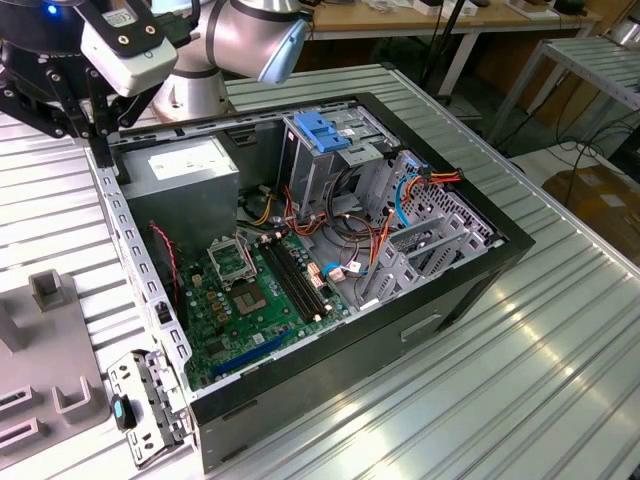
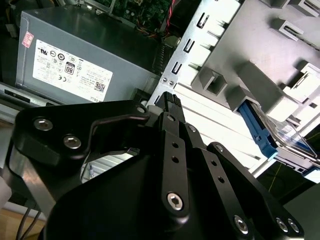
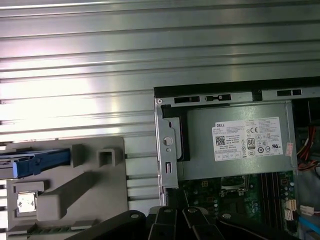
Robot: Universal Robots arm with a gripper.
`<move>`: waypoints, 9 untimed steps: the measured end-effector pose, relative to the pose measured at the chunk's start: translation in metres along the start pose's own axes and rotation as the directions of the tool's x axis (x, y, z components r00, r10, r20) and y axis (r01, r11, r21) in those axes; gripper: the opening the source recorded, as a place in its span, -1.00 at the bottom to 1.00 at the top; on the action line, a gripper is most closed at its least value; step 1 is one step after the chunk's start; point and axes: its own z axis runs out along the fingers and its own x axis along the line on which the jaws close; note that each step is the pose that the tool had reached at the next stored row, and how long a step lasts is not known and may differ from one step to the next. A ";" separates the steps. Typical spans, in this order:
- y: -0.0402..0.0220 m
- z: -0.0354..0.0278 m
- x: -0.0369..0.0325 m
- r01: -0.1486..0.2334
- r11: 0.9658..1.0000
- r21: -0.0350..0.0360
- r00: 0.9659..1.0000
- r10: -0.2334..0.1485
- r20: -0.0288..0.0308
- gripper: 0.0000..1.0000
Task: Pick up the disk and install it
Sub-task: 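Reach for the disk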
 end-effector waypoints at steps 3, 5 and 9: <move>-0.0001 0.0000 0.0019 0.000 1.000 0.000 1.000 0.000 0.000 -0.79; -0.0002 -0.0001 0.0033 0.000 1.000 0.000 1.000 0.000 0.000 -0.79; -0.0005 -0.0002 0.0063 0.000 1.000 0.000 1.000 0.000 0.000 -0.79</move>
